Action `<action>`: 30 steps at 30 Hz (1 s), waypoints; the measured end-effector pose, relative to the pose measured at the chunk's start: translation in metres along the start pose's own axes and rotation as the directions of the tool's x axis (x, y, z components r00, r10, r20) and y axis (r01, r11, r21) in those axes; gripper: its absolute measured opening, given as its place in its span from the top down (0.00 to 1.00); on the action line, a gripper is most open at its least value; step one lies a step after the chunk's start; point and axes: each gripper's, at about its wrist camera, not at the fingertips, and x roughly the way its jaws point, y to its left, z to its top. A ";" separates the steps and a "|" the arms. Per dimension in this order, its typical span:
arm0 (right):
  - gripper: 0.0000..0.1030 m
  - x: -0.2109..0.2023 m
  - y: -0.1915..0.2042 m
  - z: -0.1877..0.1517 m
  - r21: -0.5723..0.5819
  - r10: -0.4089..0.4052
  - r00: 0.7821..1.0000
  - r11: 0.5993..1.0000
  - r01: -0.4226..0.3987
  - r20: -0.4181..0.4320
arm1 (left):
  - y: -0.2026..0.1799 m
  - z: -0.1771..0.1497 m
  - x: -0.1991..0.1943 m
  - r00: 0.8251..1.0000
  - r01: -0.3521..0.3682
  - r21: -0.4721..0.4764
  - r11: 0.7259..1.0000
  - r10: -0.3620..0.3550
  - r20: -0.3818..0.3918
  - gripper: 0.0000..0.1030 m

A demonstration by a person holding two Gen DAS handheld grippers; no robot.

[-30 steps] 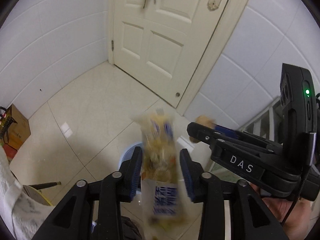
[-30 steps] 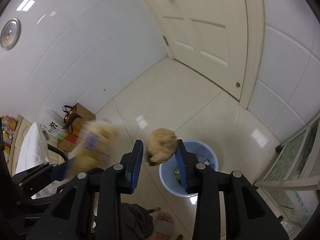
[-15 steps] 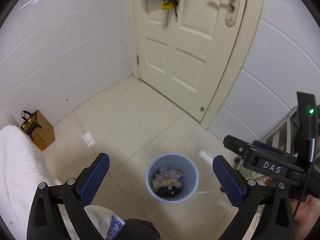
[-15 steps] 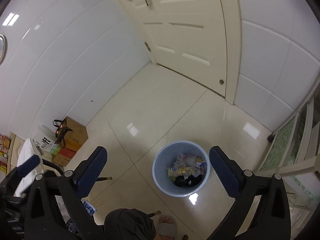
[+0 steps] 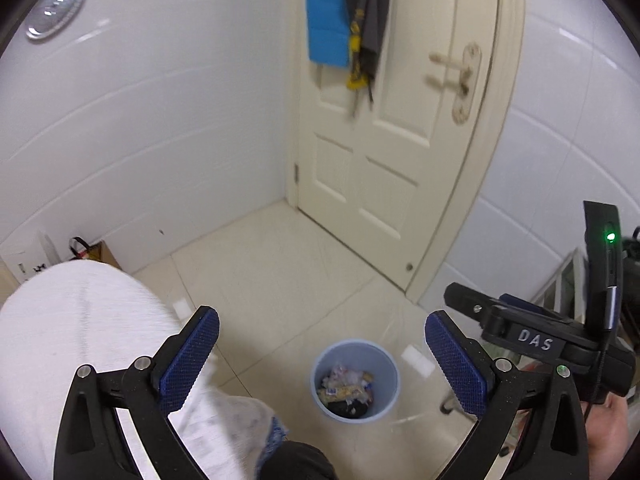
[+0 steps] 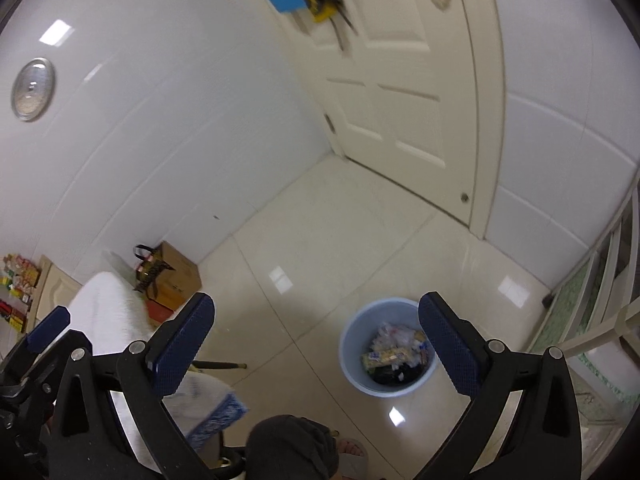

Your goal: Collect trash

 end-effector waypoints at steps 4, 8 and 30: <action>0.00 -0.035 0.042 -0.001 -0.058 0.043 0.997 0.998 -0.039 0.065 | 0.026 -0.017 -0.067 0.995 -0.035 -0.054 0.998 0.040 0.089 0.01; 0.00 -0.068 0.095 -0.011 -0.139 0.110 0.987 0.986 -0.094 0.114 | 0.050 -0.046 -0.132 0.980 -0.093 -0.113 0.989 0.111 0.163 0.01; 0.00 -0.197 0.310 -0.160 -0.520 0.424 0.898 0.797 -0.309 0.117 | 0.063 -0.254 -0.430 0.761 -0.478 -0.377 0.794 0.588 0.274 0.01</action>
